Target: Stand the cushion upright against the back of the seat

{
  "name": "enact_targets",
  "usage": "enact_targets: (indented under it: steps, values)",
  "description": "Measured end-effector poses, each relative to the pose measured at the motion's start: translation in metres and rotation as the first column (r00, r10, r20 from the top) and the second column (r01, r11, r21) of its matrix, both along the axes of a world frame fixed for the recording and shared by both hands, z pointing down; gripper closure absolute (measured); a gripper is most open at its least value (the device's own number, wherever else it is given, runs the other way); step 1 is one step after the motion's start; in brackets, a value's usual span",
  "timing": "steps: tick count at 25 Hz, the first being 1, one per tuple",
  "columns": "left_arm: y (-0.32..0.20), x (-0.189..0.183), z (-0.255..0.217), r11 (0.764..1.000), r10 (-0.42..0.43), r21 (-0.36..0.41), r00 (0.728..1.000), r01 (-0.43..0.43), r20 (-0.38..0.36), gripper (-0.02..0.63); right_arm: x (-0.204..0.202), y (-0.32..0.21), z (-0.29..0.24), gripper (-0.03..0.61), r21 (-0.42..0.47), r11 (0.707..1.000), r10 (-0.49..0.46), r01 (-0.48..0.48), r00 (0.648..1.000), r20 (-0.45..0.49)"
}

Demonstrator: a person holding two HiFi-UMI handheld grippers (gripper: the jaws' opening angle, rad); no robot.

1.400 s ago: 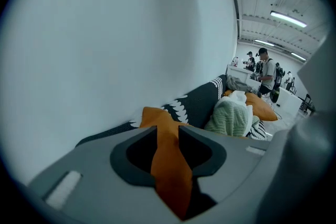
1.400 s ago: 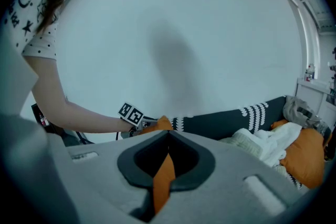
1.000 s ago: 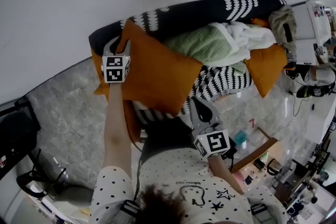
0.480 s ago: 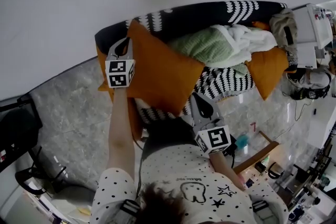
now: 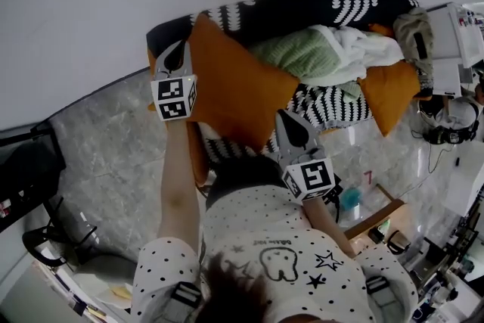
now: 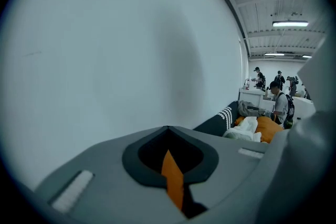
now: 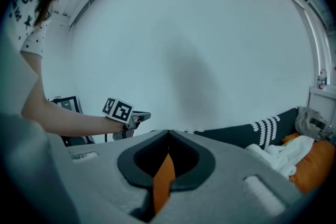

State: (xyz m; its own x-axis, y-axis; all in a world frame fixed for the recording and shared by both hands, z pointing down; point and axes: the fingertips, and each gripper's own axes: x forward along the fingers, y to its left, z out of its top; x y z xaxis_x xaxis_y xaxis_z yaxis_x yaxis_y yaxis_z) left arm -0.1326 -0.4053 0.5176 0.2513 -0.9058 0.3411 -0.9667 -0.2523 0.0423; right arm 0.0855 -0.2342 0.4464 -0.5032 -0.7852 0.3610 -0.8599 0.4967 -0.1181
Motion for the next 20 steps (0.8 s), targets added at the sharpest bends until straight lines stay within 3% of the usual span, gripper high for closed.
enact_targets:
  steps: [10,20]
  values:
    - [0.033,0.002,-0.078,0.979,-0.082,0.185,0.997,0.082,-0.005,0.614,-0.003,-0.006,-0.017,0.580,0.051,0.998,-0.035,0.035,0.999,0.013]
    - [0.077,0.019,-0.118,0.962,-0.090,0.259,0.996,0.093,-0.024,0.614,-0.007,0.000,-0.021,0.581,0.050,0.996,-0.081,0.080,0.996,0.024]
